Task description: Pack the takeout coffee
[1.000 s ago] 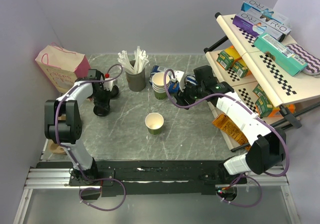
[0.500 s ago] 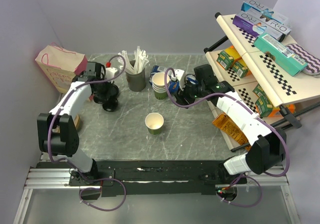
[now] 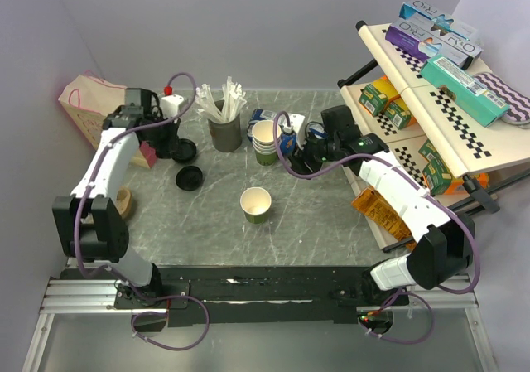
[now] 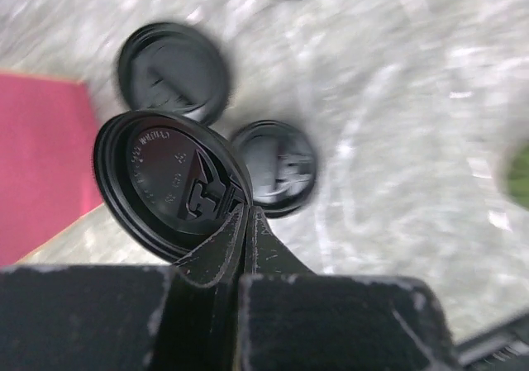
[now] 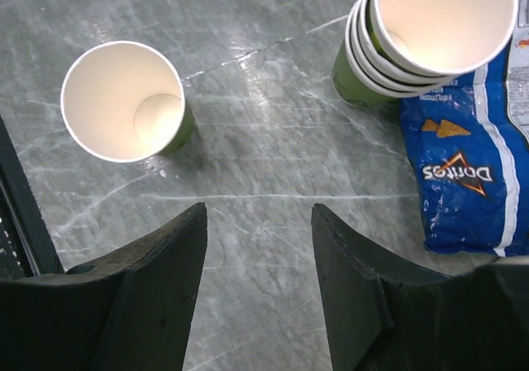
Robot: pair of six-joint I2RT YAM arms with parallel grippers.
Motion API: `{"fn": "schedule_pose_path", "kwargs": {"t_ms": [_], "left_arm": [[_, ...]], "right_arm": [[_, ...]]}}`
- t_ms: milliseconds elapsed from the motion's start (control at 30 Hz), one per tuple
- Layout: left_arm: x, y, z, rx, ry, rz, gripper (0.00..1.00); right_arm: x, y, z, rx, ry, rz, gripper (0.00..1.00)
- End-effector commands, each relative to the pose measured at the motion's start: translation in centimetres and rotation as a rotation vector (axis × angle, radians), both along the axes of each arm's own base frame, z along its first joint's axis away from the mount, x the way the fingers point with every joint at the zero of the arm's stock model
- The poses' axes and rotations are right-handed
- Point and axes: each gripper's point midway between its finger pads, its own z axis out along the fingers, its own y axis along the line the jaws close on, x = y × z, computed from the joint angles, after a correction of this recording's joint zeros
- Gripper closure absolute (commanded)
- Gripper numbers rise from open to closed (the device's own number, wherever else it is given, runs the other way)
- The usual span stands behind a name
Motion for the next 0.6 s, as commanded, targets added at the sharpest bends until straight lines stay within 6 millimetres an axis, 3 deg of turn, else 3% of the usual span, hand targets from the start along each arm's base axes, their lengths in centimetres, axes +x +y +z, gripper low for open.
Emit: {"fn": "schedule_pose_path", "kwargs": {"t_ms": [0, 100, 233, 300, 367, 400, 433, 467, 500, 567], "left_arm": [[-4.0, -6.1, 7.2, -0.329, -0.104, -0.284, 0.99], [-7.1, -8.8, 8.9, -0.487, -0.112, -0.429, 0.99], [-8.8, -11.5, 10.6, -0.594, -0.163, -0.528, 0.99], [-10.2, -13.1, 10.5, -0.643, -0.159, -0.548, 0.99], [-10.6, -14.7, 12.7, -0.689, -0.271, -0.565, 0.99], [-11.2, -15.1, 10.6, -0.730, -0.229, -0.523, 0.99], [-11.7, -15.9, 10.8, -0.793, -0.199, -0.469, 0.99], [-11.7, -16.5, 13.2, -0.818, -0.349, -0.511, 0.99], [-12.2, -16.8, 11.3, -0.845, -0.313, -0.481, 0.99], [-12.8, -18.2, 11.7, -0.907, -0.306, -0.468, 0.99]], "right_arm": [[-0.3, 1.2, 4.2, 0.082, -0.096, 0.053, 0.39], [-0.6, 1.3, 5.6, 0.111, -0.126, 0.062, 0.38], [-1.1, 1.8, 7.5, 0.174, -0.144, 0.056, 0.37], [-1.5, 2.1, 8.2, 0.204, -0.122, 0.039, 0.36], [-1.8, 2.4, 8.4, 0.234, -0.072, 0.003, 0.36], [-1.7, 2.4, 8.5, 0.245, -0.051, -0.016, 0.35], [-1.8, 2.4, 8.4, 0.253, -0.030, -0.031, 0.35], [-2.0, 2.7, 8.4, 0.275, 0.007, -0.047, 0.35], [-2.1, 2.7, 7.9, 0.279, 0.033, -0.058, 0.35], [-2.3, 2.9, 7.5, 0.307, 0.081, -0.086, 0.34]]}}
